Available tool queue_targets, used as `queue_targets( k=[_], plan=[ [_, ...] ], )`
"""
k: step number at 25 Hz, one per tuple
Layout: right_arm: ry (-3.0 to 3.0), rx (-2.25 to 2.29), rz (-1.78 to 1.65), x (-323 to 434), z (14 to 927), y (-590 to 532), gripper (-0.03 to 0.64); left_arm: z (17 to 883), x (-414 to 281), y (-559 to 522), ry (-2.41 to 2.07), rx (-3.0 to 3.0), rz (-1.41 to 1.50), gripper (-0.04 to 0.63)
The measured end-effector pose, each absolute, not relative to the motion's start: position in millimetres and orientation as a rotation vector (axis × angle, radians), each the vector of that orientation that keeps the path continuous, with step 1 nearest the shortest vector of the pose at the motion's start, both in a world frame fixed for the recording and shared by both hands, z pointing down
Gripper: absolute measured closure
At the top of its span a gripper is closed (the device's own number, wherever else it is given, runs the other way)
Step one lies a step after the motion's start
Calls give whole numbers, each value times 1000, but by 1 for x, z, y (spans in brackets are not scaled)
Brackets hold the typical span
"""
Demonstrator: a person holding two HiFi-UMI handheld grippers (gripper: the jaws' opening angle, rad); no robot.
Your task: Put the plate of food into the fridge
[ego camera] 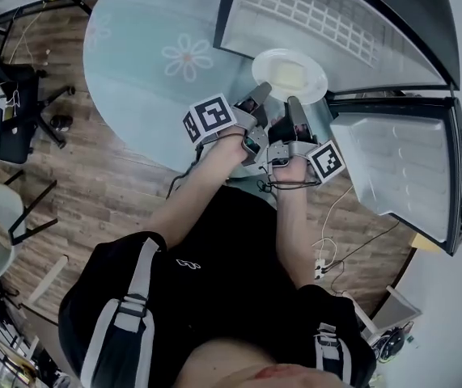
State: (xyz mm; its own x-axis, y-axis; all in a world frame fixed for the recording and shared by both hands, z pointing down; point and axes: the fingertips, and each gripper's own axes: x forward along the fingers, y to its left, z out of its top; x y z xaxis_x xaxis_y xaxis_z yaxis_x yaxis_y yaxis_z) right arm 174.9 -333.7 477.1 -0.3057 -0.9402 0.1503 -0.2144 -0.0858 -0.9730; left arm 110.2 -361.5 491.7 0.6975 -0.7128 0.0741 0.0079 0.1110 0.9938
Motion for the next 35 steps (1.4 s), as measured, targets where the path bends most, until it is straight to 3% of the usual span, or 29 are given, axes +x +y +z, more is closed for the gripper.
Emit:
queue_targets(
  k=[7, 35],
  plan=[
    [1502, -1272, -1490, 211, 500, -359, 592, 510, 144, -390, -673, 1387, -540, 579],
    [1410, -1334, -1603, 227, 578, -450, 586, 586, 158, -481, -818, 1371, -423, 565]
  ],
)
